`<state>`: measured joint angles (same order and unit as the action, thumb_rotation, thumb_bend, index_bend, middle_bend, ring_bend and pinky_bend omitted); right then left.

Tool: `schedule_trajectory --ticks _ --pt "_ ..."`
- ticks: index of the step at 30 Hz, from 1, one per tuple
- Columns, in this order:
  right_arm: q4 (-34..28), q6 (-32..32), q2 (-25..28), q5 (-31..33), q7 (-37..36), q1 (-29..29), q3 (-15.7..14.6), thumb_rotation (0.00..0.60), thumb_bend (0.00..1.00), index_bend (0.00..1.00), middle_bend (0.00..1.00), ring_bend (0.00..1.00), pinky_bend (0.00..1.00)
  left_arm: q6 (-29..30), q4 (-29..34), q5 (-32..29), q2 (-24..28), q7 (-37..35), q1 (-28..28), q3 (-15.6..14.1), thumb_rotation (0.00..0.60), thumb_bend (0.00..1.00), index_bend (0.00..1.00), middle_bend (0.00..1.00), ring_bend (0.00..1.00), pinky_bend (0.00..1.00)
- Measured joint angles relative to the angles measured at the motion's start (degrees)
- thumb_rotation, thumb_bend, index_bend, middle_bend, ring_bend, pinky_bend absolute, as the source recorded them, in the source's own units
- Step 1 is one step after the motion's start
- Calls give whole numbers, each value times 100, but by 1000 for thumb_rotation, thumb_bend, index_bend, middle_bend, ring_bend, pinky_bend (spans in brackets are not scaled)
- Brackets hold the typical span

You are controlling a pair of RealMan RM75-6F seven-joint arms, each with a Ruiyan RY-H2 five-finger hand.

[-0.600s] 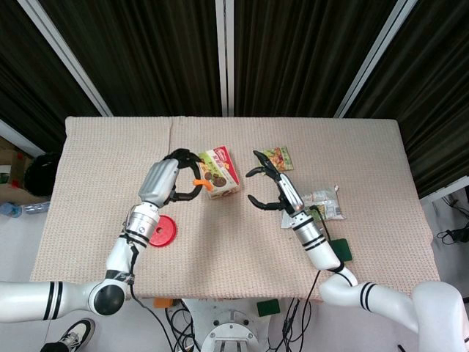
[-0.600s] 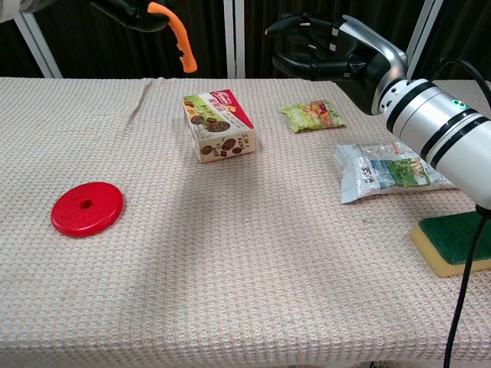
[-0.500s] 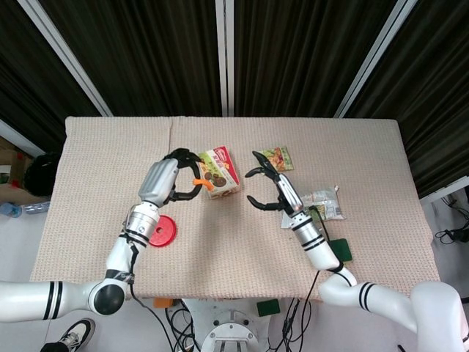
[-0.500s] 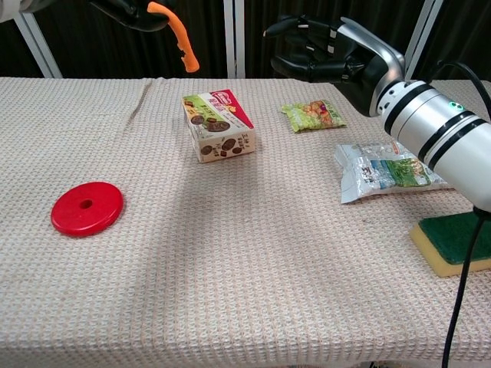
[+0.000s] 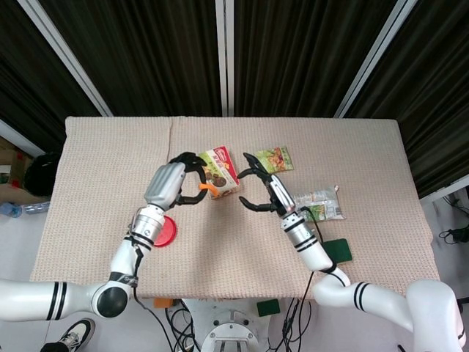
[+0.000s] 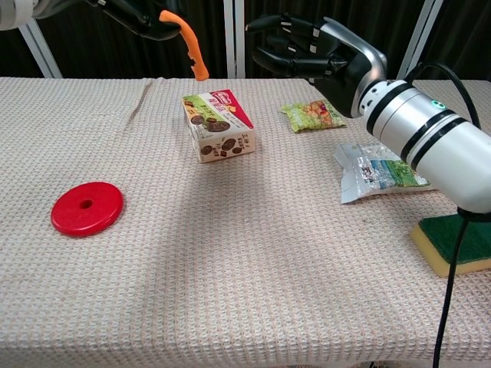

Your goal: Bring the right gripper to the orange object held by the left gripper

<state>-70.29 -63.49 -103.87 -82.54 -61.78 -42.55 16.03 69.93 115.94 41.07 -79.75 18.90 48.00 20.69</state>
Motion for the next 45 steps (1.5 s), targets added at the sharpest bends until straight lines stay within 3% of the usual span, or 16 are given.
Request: schedule_trajectory --ticks 10,22,45 --pt "-159 251 -176 174 130 -208 138 600 280 381 9 0 0 67 40 -94 -131 179 117 2 600 310 573 284 146 199" --pt "-141 521 -456 579 458 -296 328 600 323 509 31 0 0 2 32 -91 -185 150 133 -64 600 310 574 284 146 199" --pt "-107 724 -480 530 400 -313 315 600 343 545 44 0 0 -51 -25 6 -202 32 75 -116 600 310 574 284 146 199"
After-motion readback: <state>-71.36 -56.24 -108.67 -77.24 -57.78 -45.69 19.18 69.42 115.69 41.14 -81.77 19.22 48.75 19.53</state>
